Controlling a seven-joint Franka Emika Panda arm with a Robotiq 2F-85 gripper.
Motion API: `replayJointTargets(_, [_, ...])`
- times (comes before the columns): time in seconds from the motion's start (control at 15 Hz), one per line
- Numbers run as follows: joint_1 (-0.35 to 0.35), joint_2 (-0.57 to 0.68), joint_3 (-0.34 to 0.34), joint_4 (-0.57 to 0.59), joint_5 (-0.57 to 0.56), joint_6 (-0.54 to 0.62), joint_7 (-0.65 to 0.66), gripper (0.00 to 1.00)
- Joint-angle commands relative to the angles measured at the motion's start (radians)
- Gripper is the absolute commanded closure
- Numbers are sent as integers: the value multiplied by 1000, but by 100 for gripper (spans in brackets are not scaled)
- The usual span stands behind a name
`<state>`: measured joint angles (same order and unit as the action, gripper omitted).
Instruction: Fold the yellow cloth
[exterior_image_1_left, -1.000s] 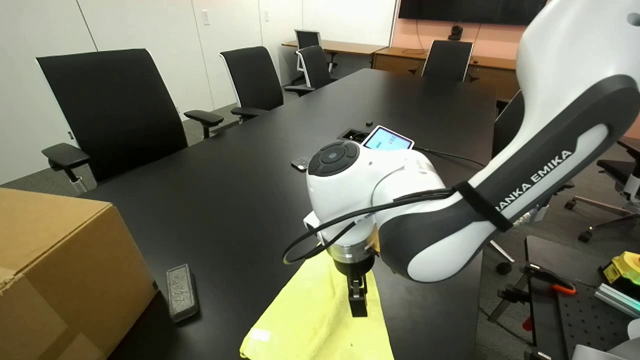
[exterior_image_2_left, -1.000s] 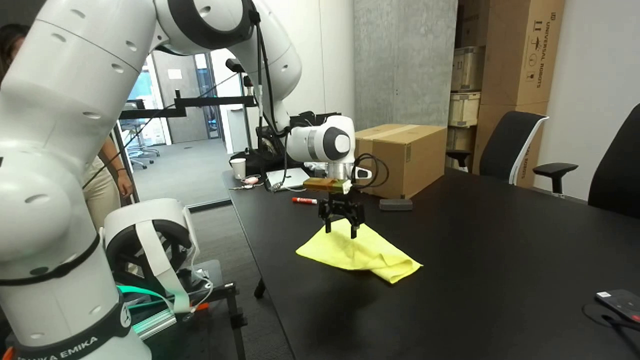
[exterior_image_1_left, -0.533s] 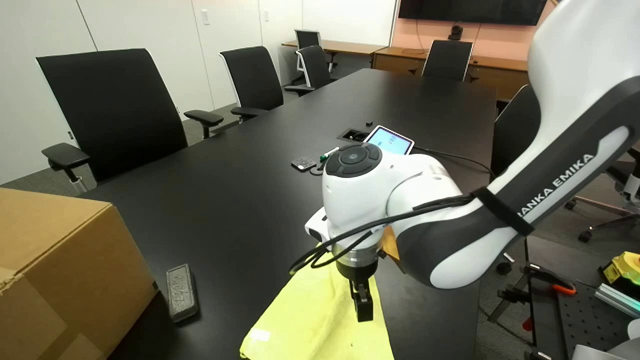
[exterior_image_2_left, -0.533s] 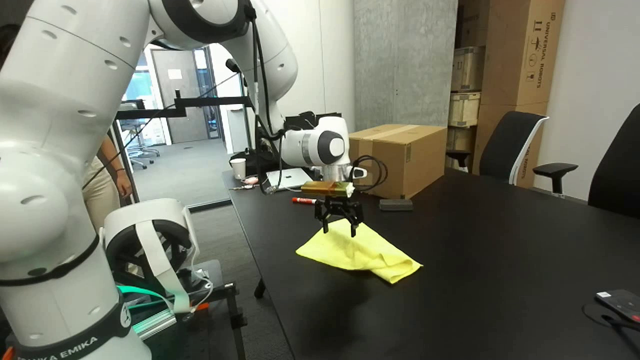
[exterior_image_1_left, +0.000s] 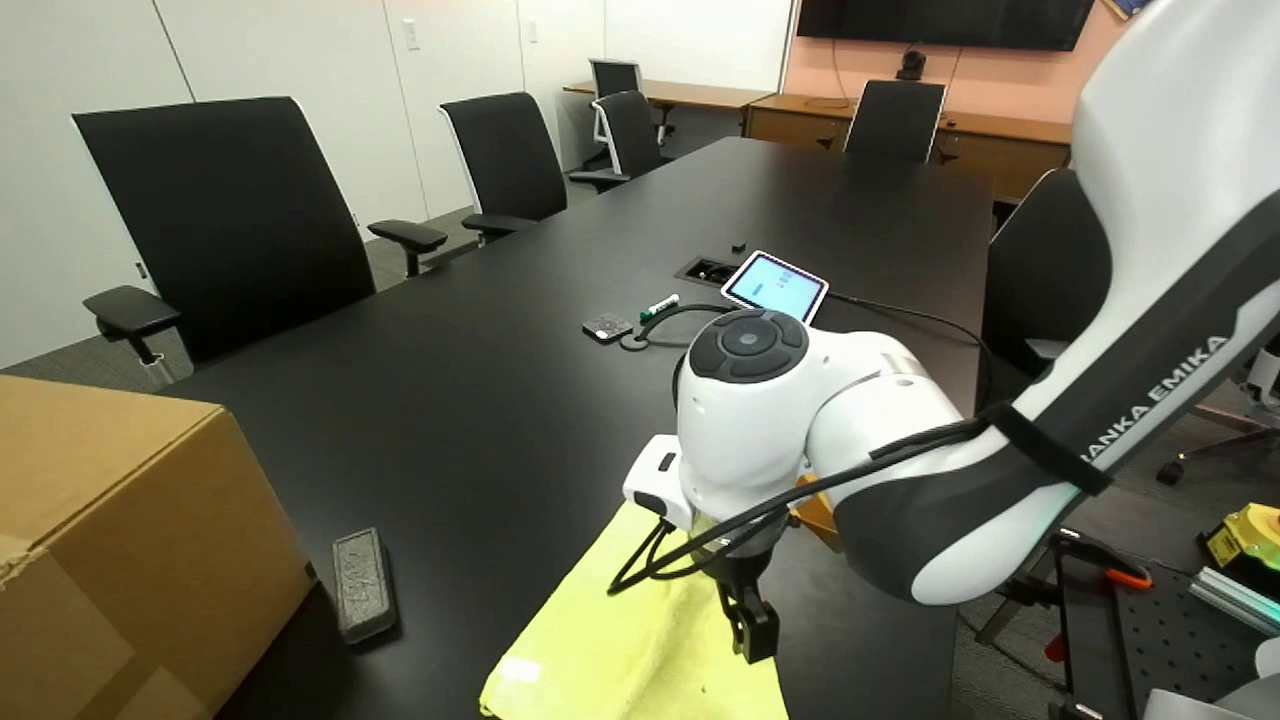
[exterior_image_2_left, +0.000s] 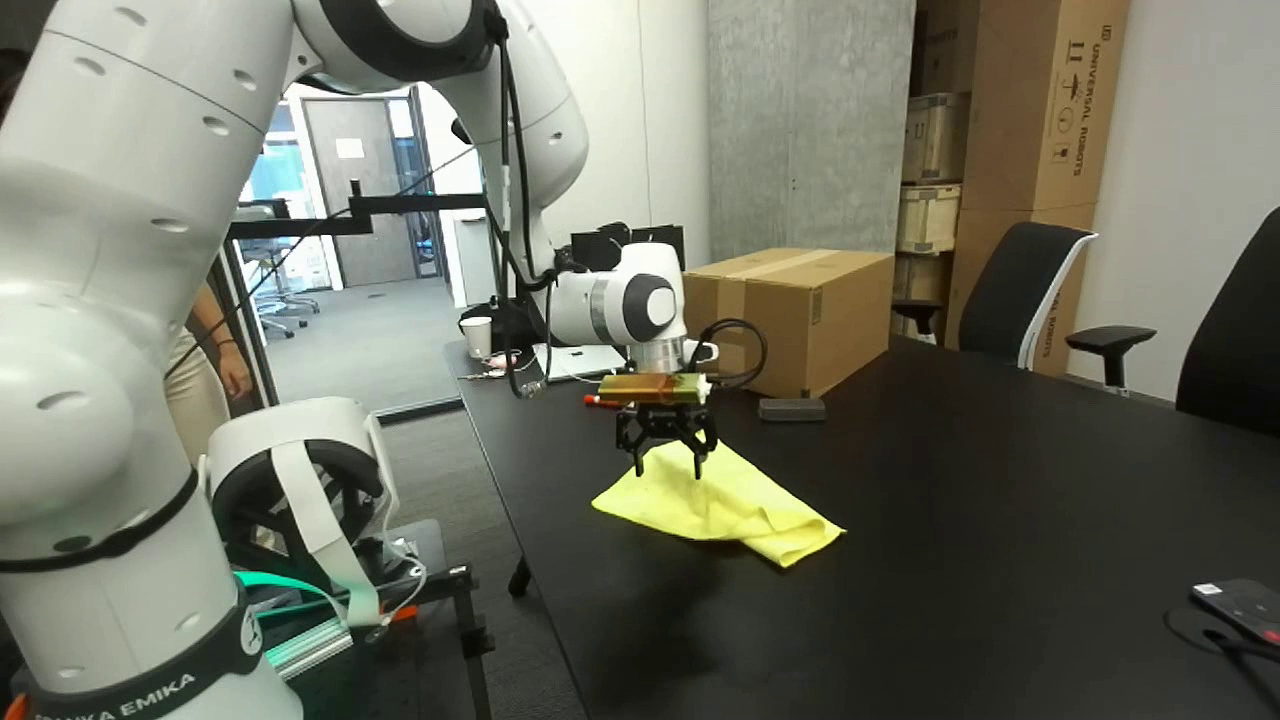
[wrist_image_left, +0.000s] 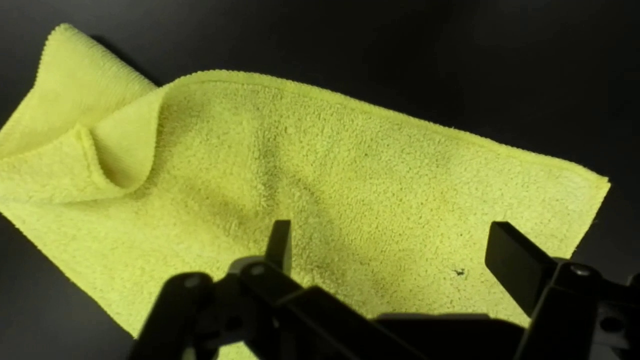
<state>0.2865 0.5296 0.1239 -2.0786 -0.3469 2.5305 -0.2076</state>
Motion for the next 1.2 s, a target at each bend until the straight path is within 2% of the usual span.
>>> replayJointTargets(0.0, [-45,-37,42,-50,-7,39,-107,0])
replayJointTargets(0.33, [-57,-41,50,-81,-87,85,-255,0])
replayJointTargets(0.6, [-57,-29,52,-109,-142,126,-306,0])
replayJointTargets(0.87, [-62,-18,94,-127,-97,140,-309,0])
replayJointTargets(1.13, [-88,-3,177,-113,36,115,-299,0])
